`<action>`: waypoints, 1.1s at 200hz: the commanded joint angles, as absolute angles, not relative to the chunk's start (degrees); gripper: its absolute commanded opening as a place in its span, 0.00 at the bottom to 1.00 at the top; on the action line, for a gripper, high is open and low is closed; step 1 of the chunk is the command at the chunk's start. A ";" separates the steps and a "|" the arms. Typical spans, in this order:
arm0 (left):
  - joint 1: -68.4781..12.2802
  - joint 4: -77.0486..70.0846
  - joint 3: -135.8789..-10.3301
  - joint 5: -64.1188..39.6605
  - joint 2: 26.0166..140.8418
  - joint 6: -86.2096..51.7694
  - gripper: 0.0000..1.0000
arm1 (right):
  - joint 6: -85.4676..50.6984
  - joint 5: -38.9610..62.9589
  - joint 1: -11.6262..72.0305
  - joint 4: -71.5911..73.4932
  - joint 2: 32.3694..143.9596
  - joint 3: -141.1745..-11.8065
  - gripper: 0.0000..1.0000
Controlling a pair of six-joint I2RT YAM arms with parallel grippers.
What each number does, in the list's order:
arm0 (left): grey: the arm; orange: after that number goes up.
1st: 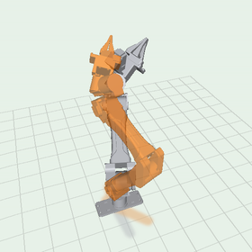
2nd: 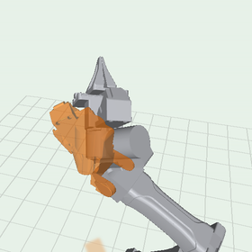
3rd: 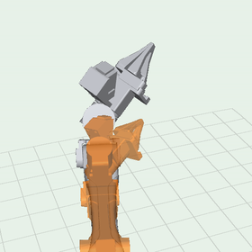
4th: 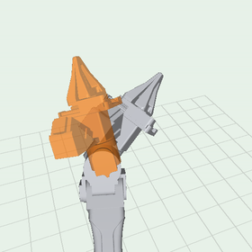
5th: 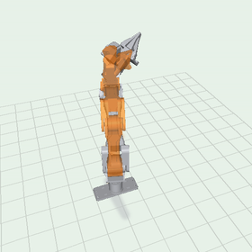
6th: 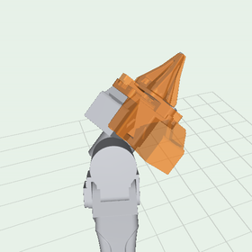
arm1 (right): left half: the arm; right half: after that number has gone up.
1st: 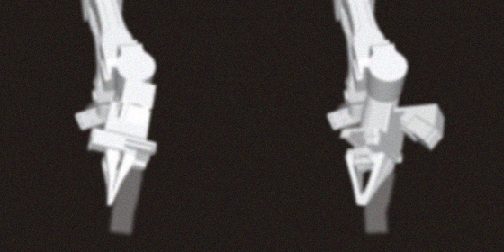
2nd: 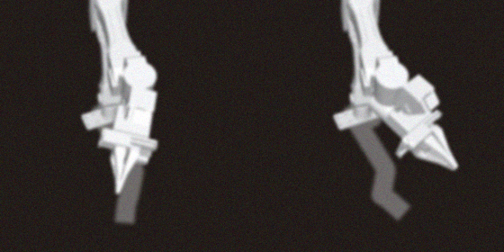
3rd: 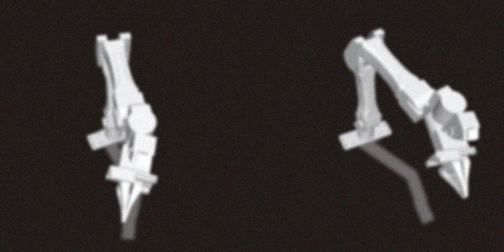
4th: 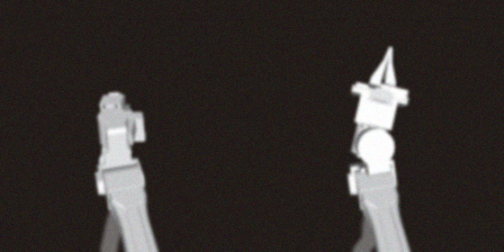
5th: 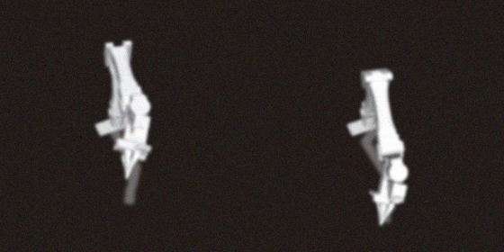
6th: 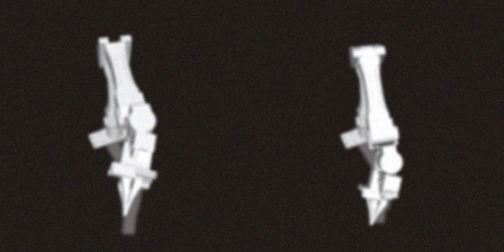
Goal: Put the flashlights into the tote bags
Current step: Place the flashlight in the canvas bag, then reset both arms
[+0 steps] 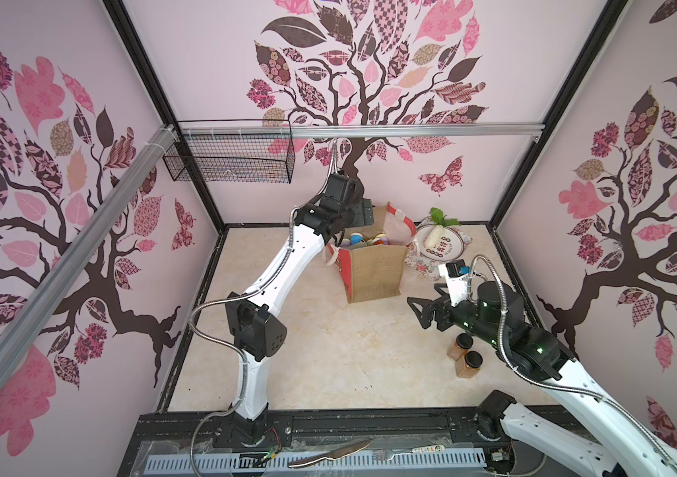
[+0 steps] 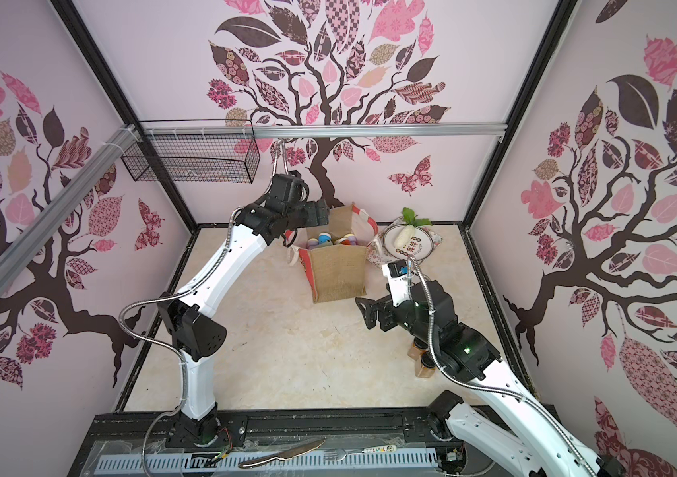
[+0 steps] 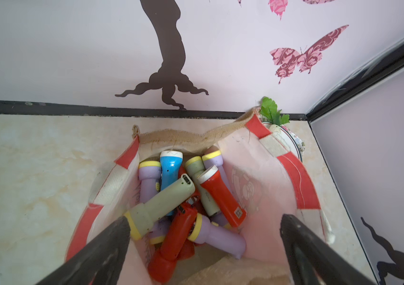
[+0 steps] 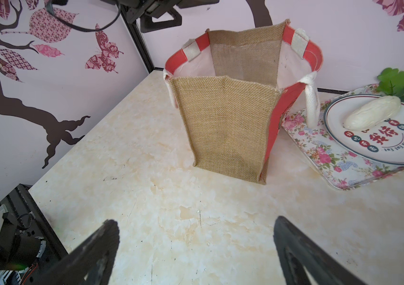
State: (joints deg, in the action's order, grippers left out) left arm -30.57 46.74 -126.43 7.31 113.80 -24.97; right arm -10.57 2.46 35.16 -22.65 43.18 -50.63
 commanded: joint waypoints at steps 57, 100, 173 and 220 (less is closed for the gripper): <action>-32.74 45.36 -106.15 10.65 93.86 -19.61 0.98 | -12.19 -7.63 34.94 -19.15 38.93 -51.24 1.00; -32.73 46.53 -94.41 13.09 82.27 -17.67 0.98 | -15.24 -10.88 34.91 -18.17 38.11 -49.95 1.00; -32.43 44.98 -69.14 21.51 58.48 -14.17 0.98 | -18.46 -27.32 34.97 -14.62 35.04 -42.98 1.00; -28.58 45.30 -59.08 22.53 45.75 -12.47 0.98 | -17.25 -34.42 34.91 -10.54 27.89 -34.18 1.00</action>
State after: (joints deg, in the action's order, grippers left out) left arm -30.76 45.82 -63.40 20.78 49.25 -14.02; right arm -17.17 -27.97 35.11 -14.13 31.07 -36.32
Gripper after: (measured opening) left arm 0.981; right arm 0.996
